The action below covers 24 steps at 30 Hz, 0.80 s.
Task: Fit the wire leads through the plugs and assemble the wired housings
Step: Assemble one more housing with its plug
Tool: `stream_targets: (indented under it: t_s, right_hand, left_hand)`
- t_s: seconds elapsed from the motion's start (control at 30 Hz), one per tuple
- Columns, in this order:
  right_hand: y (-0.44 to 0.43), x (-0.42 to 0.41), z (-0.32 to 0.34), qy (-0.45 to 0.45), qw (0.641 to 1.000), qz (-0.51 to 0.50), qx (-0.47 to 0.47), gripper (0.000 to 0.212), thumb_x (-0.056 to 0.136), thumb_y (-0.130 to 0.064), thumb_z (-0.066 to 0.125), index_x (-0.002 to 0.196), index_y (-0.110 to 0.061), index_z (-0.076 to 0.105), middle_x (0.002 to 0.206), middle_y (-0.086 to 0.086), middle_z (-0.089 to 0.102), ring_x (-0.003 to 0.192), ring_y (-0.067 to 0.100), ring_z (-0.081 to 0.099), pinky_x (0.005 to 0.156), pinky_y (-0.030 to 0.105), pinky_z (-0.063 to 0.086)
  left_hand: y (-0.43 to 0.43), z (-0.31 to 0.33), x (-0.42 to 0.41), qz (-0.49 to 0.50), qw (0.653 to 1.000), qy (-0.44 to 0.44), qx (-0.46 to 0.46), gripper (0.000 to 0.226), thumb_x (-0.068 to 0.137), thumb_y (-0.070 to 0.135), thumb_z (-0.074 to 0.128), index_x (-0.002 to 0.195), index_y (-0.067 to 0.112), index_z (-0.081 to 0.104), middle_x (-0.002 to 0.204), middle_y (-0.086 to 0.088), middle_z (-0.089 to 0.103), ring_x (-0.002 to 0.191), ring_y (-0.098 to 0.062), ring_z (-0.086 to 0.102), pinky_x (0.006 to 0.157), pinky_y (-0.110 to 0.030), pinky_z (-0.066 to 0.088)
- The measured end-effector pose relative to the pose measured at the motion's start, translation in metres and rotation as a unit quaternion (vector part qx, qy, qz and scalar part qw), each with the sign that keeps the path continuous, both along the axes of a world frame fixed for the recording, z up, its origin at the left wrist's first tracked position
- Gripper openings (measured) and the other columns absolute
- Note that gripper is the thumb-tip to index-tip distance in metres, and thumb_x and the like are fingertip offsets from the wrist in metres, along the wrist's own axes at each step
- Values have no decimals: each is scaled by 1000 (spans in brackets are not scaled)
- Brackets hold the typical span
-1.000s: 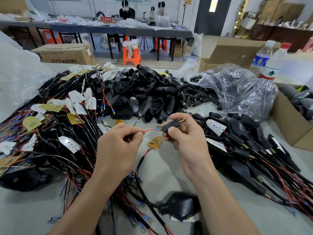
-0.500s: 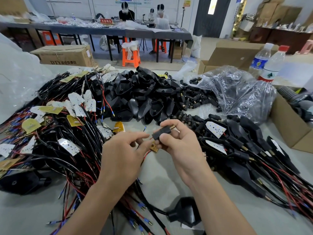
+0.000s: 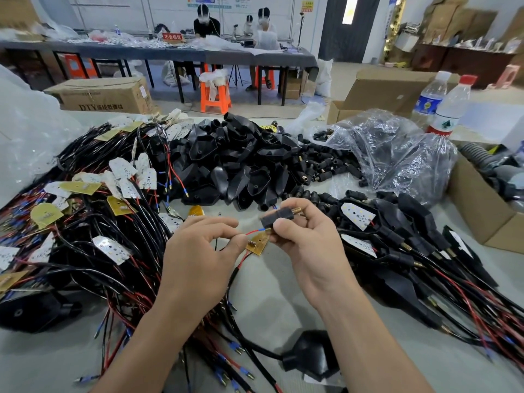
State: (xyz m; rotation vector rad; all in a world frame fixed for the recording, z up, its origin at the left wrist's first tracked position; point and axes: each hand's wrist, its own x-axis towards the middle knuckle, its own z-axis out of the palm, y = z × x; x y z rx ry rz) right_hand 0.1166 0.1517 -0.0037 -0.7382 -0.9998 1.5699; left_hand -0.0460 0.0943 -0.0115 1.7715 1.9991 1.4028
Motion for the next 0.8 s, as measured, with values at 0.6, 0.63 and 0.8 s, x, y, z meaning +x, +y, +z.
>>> stream_targets:
  t_s: [0.6, 0.63, 0.8]
  right_hand:
    - [2, 3, -1, -104, 992, -9, 67, 35, 83, 17, 62, 93, -15, 70, 82, 17, 63, 76, 26, 60, 73, 33, 54]
    - [3, 3, -1, -143, 985, -24, 90, 38, 79, 18, 63, 89, -17, 70, 80, 9, 65, 75, 23, 58, 71, 31, 51]
    - [3, 7, 0, -158, 984, -7, 78, 42, 70, 17, 63, 80, -22, 73, 78, 7, 67, 77, 23, 59, 73, 33, 48]
  left_hand:
    - [1, -7, -3, -9, 999, 44, 28, 12, 78, 17, 88, 74, 27, 82, 91, 34, 64, 105, 23, 46, 94, 4, 25]
    - [1, -7, -3, -7, 998, 51, 37, 12, 77, 15, 88, 75, 25, 82, 90, 31, 65, 103, 21, 47, 95, 3, 25]
    - [0, -7, -2, 5, 983, 157, 90, 6, 78, 22, 77, 76, 20, 82, 92, 10, 77, 102, -3, 52, 97, -18, 28]
